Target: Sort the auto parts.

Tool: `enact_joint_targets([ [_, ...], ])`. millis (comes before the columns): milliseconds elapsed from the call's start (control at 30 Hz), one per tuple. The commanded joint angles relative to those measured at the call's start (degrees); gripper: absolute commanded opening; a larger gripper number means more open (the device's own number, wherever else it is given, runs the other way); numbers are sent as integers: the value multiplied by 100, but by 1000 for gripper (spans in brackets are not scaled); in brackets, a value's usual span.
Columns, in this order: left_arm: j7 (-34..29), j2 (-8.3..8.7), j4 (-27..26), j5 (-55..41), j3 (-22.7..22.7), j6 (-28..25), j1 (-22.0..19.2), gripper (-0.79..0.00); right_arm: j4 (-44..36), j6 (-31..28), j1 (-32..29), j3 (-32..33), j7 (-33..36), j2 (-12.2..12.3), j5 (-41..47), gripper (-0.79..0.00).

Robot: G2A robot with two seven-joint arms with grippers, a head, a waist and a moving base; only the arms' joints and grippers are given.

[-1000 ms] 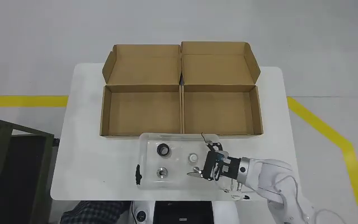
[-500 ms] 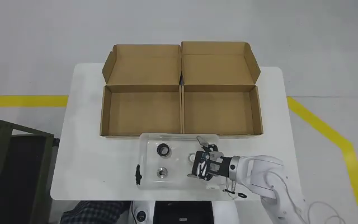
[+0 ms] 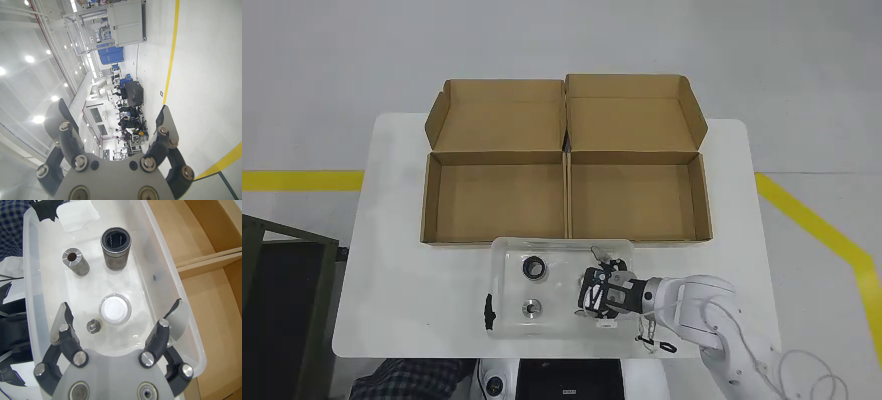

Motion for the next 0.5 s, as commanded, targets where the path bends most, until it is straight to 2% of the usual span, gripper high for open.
enact_joint_targets([
  [0,0,0,0,0,0,0,0,0,37,47,27,-29,20,2,18,0],
  [67,0,0,0,0,0,0,0,0,73,79,54,-53,27,6,43,-40],
  [100,0,0,0,0,0,0,0,0,90,98,63,-63,30,8,58,-92],
  [133,0,0,0,0,0,0,0,0,105,104,73,-78,46,11,65,-182],
  [200,0,0,0,0,0,0,0,0,124,121,96,-100,58,16,87,-305],
  [233,0,0,0,0,0,0,0,0,129,129,107,-109,70,19,90,-397],
  [367,0,0,0,0,0,0,0,0,149,137,150,-141,129,34,135,-474],
  [467,0,0,0,0,0,0,0,0,160,142,186,-159,175,44,176,-573],
])
